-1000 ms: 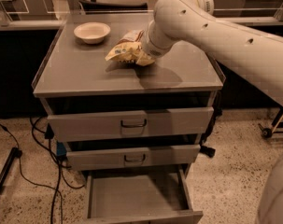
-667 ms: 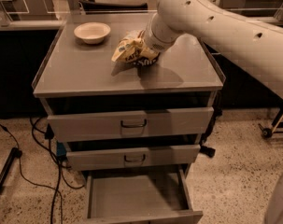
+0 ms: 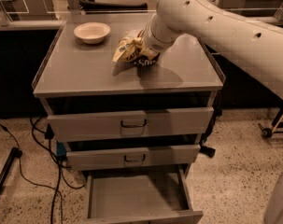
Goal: Place brown chip bag into bottom drawer
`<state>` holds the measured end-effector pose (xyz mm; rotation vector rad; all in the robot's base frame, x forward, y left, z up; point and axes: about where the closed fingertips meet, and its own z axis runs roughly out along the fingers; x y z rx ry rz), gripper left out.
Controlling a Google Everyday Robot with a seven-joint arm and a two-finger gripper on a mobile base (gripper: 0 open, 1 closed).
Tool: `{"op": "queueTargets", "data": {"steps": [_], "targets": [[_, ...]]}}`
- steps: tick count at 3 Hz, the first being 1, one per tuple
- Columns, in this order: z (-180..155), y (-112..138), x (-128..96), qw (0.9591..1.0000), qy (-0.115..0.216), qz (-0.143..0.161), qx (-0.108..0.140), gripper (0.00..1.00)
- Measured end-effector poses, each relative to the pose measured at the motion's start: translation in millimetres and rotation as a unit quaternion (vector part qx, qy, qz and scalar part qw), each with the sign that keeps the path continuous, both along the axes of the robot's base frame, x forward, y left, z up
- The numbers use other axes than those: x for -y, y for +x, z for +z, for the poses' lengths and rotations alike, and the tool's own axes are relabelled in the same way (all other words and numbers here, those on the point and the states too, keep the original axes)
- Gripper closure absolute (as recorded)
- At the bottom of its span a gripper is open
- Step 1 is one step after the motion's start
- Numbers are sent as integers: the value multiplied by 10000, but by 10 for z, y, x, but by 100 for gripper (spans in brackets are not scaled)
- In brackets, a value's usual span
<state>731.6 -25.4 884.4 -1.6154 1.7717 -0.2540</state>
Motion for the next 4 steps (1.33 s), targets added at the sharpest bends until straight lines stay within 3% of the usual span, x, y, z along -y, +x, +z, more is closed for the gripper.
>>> {"op": "queueTargets", "data": {"steps": [1, 2, 3, 4], "targets": [[24, -81, 13, 9998, 71, 201, 12, 100], [137, -276, 116, 9977, 308, 590, -84, 100], [363, -604, 267, 9921, 517, 1124, -187, 100], [613, -1103, 403, 9819, 913, 1599, -449, 100]]}}
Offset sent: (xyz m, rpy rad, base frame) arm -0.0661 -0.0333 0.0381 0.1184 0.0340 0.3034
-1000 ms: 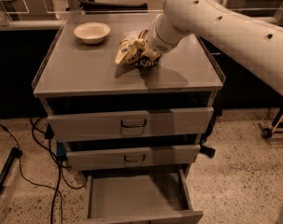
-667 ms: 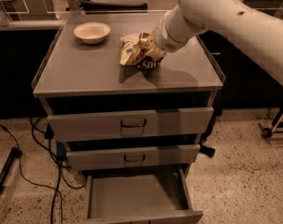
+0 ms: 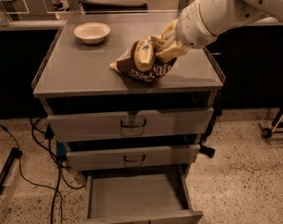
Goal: Place brown chip bag into bottom drawer
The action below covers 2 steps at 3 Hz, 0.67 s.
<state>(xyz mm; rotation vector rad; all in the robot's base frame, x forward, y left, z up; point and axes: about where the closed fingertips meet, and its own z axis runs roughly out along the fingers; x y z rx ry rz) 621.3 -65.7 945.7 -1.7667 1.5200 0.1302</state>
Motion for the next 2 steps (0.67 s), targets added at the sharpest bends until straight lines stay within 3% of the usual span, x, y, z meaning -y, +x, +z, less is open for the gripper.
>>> {"op": "queueTargets", "data": {"steps": [1, 2], "targets": [[-1, 2, 0, 10000, -5, -1, 3, 100], [80, -175, 89, 9993, -172, -62, -325, 100]]}}
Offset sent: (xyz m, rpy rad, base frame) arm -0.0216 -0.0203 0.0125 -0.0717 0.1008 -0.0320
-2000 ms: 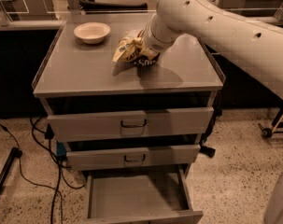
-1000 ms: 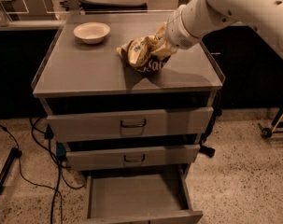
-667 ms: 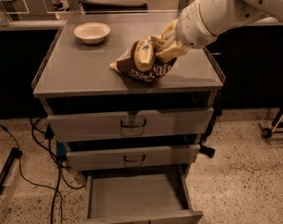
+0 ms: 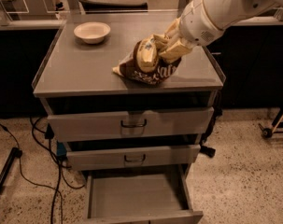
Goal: Place brown chip bag into bottom drawer
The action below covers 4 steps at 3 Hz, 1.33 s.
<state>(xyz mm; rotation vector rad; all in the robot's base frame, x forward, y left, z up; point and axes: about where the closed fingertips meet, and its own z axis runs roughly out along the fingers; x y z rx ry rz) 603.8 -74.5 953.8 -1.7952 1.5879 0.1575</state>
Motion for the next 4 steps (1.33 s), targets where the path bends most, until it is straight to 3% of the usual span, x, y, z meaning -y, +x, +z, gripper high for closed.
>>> {"op": "queueTargets", "data": {"steps": [1, 4], "targets": [[81, -201, 54, 9996, -70, -9, -269, 100], [554, -1589, 346, 9953, -209, -207, -921, 100]]}}
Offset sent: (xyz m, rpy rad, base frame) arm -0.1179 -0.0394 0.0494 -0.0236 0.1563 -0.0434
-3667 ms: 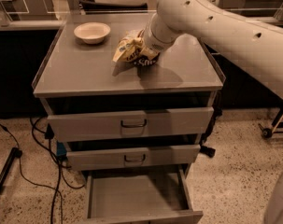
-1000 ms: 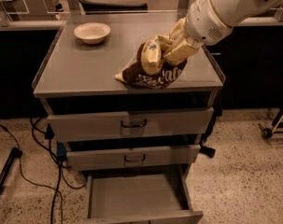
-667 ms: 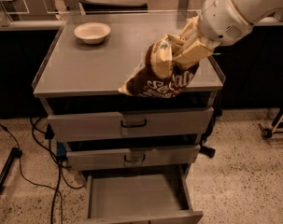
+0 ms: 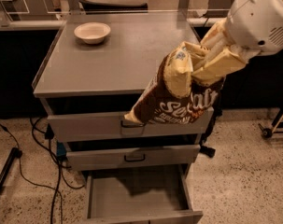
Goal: Place brown chip bag into bottom drawer
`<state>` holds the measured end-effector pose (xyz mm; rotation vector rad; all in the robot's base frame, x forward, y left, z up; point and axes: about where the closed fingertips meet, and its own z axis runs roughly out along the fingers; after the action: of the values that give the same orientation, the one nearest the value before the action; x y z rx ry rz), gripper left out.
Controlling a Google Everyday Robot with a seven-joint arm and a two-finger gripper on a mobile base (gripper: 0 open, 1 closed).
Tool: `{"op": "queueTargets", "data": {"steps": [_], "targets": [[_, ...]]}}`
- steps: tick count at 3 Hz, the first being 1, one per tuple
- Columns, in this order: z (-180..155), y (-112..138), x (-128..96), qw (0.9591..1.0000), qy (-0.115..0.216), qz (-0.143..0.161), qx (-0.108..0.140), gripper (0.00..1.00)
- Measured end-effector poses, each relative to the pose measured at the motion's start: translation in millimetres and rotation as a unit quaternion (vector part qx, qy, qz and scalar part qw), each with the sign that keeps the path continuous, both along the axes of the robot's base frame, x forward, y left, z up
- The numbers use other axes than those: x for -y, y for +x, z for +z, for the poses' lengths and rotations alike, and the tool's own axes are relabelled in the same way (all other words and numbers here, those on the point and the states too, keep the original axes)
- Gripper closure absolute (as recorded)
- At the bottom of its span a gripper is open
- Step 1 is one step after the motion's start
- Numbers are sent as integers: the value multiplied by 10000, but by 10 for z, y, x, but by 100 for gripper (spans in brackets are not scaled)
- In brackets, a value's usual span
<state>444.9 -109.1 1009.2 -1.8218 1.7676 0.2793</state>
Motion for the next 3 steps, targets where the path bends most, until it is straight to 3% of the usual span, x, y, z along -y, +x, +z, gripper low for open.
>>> {"op": "queueTargets", "data": {"steps": [1, 3], "targets": [[-58, -332, -2, 9999, -15, -80, -138, 100], [-855, -428, -32, 9998, 77, -102, 136, 100]]}}
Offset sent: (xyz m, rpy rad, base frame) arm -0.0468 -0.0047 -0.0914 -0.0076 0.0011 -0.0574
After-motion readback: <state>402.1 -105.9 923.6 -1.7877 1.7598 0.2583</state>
